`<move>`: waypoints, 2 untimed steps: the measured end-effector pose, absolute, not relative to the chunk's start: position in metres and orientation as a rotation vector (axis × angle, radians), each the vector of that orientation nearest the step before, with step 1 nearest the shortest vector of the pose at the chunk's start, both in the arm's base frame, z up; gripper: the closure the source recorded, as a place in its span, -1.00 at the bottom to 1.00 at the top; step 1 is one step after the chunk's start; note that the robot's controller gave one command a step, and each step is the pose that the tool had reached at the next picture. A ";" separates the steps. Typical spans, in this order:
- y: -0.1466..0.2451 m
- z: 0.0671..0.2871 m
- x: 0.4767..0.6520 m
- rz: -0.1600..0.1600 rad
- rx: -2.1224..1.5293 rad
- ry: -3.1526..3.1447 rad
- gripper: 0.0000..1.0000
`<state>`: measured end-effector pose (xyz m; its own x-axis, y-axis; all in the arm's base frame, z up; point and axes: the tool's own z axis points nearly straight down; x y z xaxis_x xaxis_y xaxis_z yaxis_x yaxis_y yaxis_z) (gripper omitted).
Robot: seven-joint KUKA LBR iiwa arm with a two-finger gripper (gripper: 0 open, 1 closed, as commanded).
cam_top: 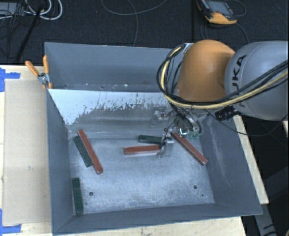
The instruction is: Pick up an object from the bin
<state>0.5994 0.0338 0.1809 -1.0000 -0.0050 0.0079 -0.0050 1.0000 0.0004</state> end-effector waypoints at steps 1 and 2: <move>0.038 0.067 0.607 0.000 0.129 -3.138 -1.00; 0.038 0.075 0.611 -0.001 0.127 -3.149 1.00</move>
Offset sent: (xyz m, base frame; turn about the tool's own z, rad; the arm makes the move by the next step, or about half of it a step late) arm 0.0077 0.0032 -0.1103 -0.0783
